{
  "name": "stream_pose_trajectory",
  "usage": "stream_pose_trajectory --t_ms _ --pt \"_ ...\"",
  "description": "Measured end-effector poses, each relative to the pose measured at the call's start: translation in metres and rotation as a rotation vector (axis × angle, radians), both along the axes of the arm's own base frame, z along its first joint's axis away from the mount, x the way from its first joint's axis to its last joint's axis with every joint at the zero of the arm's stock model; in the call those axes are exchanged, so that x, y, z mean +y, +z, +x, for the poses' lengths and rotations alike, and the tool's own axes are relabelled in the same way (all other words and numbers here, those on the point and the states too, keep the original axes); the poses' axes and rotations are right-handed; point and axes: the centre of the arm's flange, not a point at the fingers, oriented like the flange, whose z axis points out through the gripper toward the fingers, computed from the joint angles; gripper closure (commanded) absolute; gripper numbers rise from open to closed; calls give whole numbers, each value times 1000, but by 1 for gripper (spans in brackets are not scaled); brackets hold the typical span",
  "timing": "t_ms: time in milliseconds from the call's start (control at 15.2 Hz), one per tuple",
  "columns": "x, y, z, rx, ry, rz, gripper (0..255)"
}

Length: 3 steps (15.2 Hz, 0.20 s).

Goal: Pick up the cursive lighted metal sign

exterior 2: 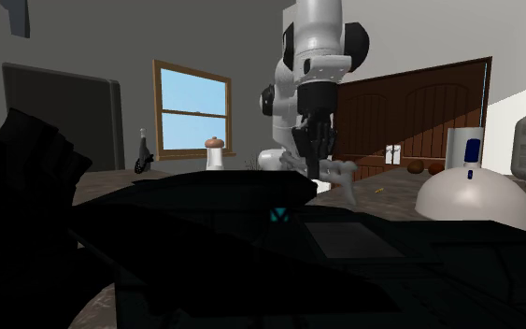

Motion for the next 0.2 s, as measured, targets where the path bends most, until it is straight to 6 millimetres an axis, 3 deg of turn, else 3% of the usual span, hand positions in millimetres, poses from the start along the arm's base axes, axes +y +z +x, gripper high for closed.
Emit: stream_pose_trajectory --t_ms 198 --pt "0 13 0 0 0 0 255"
